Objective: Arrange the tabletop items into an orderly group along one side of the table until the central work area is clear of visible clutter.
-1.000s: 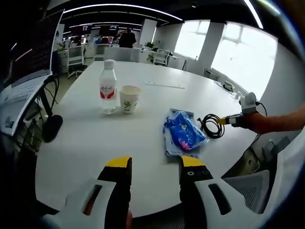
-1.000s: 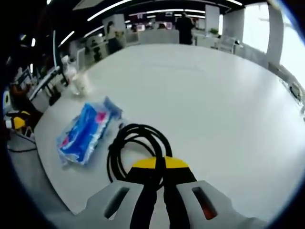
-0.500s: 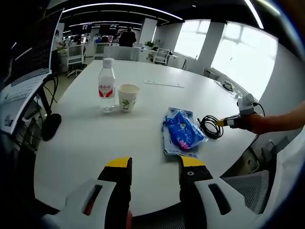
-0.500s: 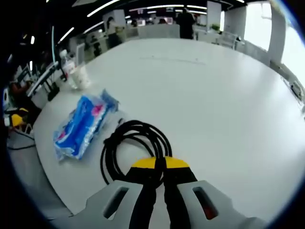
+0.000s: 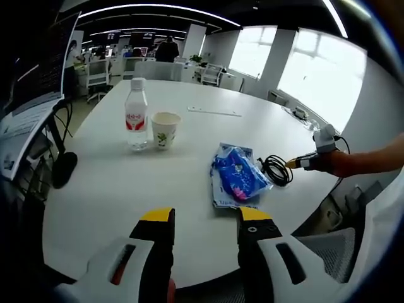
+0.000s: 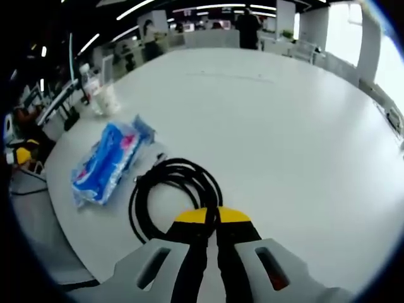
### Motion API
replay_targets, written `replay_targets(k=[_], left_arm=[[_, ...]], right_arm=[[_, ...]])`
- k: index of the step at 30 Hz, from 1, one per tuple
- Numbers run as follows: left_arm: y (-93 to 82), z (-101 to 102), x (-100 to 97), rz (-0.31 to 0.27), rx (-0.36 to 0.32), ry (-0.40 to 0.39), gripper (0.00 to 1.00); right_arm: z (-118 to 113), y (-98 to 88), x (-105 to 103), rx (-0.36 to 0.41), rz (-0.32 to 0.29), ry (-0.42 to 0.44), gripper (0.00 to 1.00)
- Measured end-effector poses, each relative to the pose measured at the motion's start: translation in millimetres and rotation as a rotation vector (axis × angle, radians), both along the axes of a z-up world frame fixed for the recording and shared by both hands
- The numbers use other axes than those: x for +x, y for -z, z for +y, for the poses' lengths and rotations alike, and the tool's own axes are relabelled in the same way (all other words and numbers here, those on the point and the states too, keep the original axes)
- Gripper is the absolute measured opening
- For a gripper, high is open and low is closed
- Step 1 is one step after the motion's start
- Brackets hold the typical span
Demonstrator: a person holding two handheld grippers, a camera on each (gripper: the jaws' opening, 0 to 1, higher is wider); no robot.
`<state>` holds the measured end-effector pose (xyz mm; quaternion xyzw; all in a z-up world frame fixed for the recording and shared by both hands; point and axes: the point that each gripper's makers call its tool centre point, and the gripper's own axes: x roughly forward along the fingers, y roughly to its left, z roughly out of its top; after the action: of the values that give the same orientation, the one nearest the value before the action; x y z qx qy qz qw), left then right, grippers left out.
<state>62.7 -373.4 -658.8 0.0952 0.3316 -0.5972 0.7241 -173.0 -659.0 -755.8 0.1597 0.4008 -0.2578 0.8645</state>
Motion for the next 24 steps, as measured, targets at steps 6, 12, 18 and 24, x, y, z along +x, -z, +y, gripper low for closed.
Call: replay_targets(k=[6,12,18,24], left_arm=[[1.9,0,-3.7,0.006,0.002,0.002,0.38],[5.1,0,-8.7,0.012,0.009,0.01,0.39],[7.2,-1,-11.2,0.022,0.015,0.019,0.41],[9.3,-2,-17.0,0.034,0.026,0.036,0.44]], right_arm=[[-1,-0.1,-1,0.001,0.01,-0.014,0.1],[5,-3.2,6,-0.011,0.03,-0.083,0.15],[17,-5.2,20,-0.022,0.053,-0.184,0.26],[26,-7.9,34,-0.019,0.055,-0.276,0.37]])
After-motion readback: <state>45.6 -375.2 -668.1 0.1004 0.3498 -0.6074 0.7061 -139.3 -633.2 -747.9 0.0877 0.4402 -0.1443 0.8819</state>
